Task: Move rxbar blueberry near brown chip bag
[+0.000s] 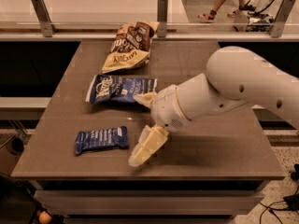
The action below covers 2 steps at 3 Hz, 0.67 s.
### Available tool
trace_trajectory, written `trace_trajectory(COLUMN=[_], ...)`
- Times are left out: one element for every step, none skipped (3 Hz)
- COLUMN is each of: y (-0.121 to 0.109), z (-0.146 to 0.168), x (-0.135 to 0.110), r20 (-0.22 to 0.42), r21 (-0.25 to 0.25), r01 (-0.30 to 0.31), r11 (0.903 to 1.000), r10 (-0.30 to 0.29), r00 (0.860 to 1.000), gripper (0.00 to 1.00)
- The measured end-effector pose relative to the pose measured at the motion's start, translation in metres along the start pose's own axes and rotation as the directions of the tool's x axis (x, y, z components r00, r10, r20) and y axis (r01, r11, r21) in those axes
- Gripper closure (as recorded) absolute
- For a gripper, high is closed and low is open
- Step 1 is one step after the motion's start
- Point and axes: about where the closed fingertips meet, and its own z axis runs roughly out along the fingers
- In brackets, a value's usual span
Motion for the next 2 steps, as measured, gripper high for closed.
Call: trace_trajectory(y=[0.016,0.023], z=[0.013,0.029], x=[-0.006,-0.004], r20=[0.01,0.027], r21=[0.015,0.001], r01=[0.013,0.002], r11=[0.9998,1.0], r10=[-0.013,-0.002], r00=[1.0,1.0], gripper=[0.0,0.0])
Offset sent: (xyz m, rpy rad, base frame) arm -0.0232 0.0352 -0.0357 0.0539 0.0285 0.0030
